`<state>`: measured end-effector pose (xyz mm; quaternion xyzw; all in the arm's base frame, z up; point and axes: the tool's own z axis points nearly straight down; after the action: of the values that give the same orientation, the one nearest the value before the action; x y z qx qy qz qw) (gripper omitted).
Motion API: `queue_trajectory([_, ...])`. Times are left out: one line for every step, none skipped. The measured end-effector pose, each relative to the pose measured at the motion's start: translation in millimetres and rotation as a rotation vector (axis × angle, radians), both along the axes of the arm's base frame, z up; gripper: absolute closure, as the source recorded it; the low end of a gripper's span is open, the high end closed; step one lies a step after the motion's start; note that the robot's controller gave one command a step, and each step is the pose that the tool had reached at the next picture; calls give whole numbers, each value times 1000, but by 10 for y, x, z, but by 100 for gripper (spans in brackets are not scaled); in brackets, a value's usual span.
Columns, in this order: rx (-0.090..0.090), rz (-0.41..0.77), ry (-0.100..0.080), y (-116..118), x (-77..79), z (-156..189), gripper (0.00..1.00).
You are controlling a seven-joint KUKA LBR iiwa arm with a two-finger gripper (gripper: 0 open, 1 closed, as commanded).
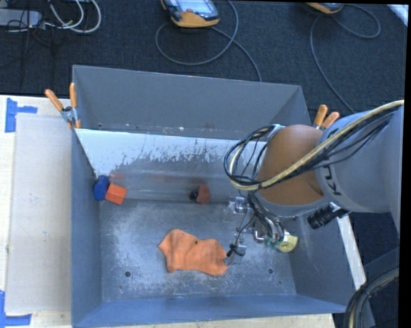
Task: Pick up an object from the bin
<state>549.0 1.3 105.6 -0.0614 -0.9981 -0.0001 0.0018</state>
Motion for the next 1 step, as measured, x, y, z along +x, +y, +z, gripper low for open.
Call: queue_trajectory([-1,-198,4,142,-68,-160,0])
